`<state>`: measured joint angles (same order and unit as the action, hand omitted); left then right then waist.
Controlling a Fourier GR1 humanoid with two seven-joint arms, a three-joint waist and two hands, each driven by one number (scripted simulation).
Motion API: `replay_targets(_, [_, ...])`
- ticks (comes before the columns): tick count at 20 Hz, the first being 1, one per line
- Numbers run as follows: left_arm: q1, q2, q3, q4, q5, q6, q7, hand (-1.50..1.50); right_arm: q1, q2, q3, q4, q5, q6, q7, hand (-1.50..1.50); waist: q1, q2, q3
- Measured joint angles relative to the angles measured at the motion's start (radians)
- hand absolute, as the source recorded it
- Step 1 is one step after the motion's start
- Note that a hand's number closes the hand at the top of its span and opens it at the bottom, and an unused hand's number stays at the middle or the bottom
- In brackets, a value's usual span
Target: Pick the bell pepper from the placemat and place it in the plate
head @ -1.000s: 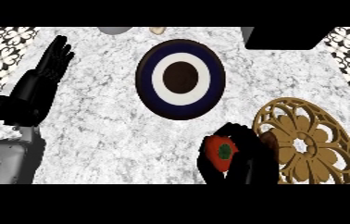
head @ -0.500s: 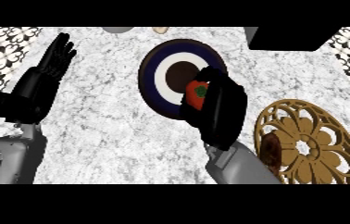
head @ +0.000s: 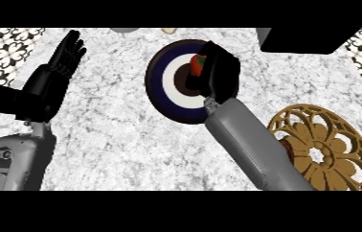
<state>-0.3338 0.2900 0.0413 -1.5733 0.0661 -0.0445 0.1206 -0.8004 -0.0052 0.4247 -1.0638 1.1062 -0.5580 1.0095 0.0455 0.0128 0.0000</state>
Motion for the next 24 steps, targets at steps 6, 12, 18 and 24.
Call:
replay_targets(6, [0.006, 0.004, 0.0, -0.024, 0.015, -0.024, 0.002, 0.0, -0.087, 0.001, -0.062, 0.212, -0.147, -0.144, -0.035, -1.5, 0.026, 0.006, 0.001])
replay_targets(12, [-0.006, -0.025, -0.023, -0.006, -0.01, -0.009, -0.01, 0.0, -0.148, 0.002, -0.079, 0.32, -0.335, -0.28, -0.173, -1.5, 0.036, 0.012, 0.001])
replay_targets(18, [-0.02, -0.022, -0.014, 0.011, -0.012, -0.01, -0.014, 0.0, -0.188, 0.0, -0.112, 0.348, -0.435, -0.444, -0.326, -1.5, 0.035, 0.012, 0.002])
replay_targets(24, [-0.001, -0.019, -0.007, -0.005, -0.017, -0.007, -0.006, 0.0, -0.143, -0.001, -0.134, 0.26, -0.585, -0.565, -0.48, -1.5, 0.018, 0.004, 0.002])
